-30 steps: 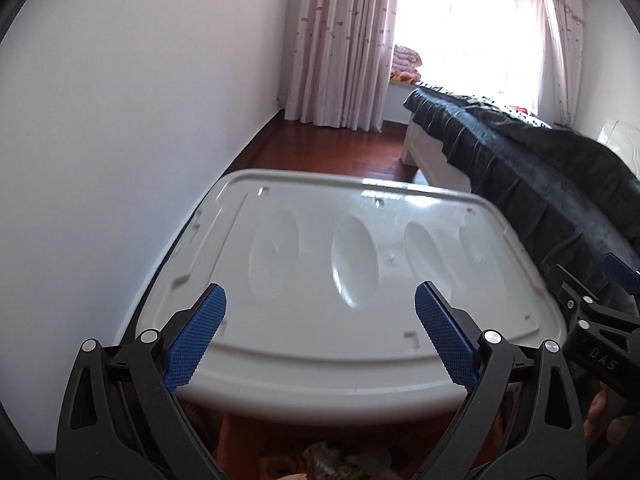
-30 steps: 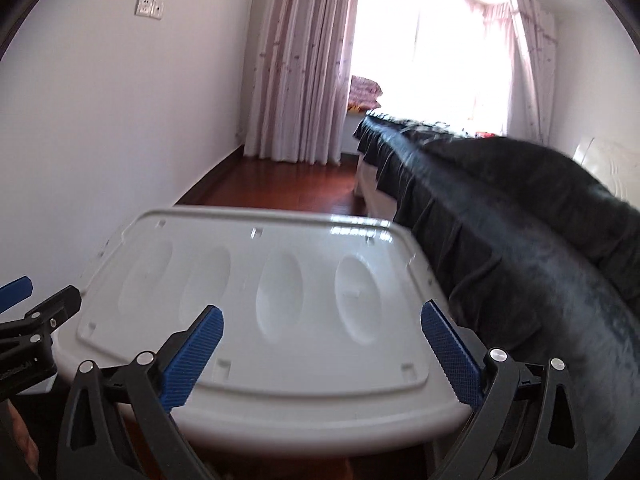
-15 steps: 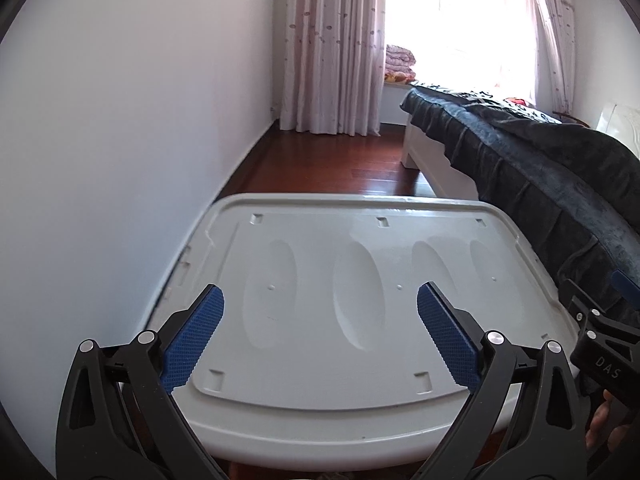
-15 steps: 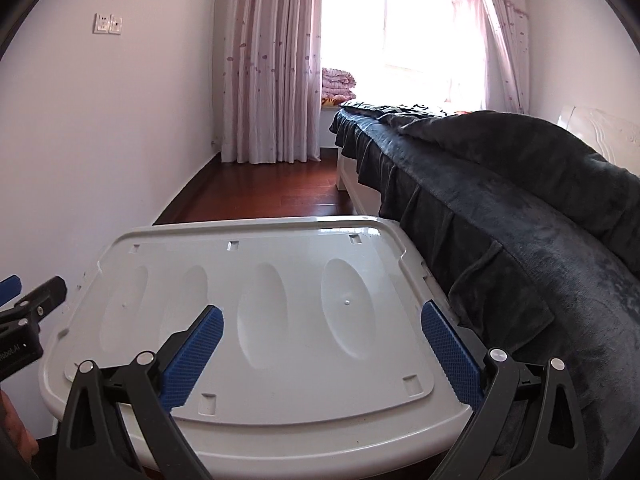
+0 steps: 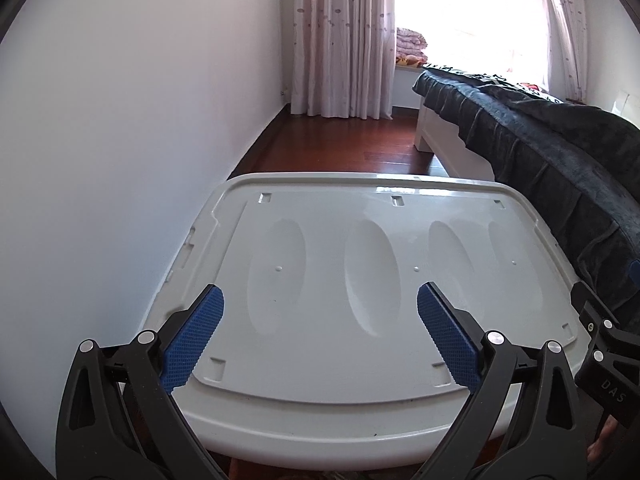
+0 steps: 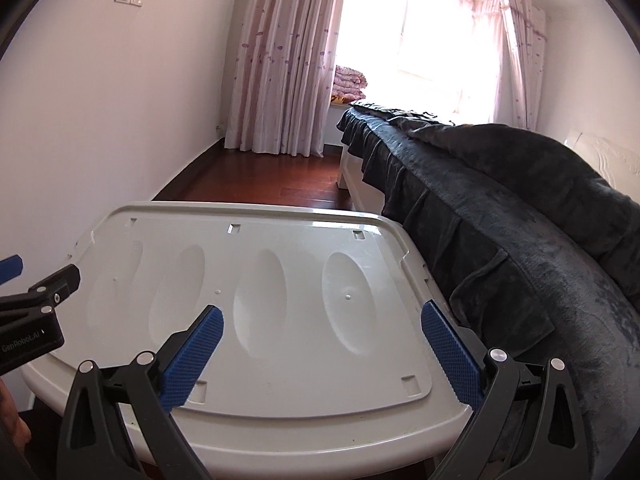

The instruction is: Collect trash

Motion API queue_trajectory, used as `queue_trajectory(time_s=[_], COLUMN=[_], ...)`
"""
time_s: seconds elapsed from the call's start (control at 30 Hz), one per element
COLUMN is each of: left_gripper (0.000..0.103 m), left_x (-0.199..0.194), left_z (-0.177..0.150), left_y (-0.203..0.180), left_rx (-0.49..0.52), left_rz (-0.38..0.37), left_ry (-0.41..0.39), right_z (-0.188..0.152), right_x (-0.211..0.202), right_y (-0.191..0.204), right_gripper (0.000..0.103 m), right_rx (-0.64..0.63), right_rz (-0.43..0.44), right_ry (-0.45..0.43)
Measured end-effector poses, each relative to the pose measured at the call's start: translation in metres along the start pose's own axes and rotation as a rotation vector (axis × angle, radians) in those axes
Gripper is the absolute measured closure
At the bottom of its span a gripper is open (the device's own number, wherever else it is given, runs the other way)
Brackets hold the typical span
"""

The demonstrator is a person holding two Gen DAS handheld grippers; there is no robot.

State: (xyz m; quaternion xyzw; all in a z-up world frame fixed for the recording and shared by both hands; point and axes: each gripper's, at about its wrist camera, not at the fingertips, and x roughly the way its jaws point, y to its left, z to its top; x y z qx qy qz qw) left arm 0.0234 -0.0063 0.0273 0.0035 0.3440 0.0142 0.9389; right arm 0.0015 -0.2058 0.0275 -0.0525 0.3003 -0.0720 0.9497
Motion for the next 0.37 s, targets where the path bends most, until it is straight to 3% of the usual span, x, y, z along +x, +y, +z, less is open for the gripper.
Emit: queue_trajectory(time_s=[0.37], left_gripper=[0.008], left_x=[0.0014], left_z=[-0.0002], left_y=[-0.0026], left_rx=[0.010], left_rz=[-0.007], left_ry=[0.002], right_z=[-0.0017], right_x=[-0.0004], right_y=[-0.0001], right_gripper=[0.005], right_rx=[-0.004], right_rz=[-0.001], right_ry=[-0.004])
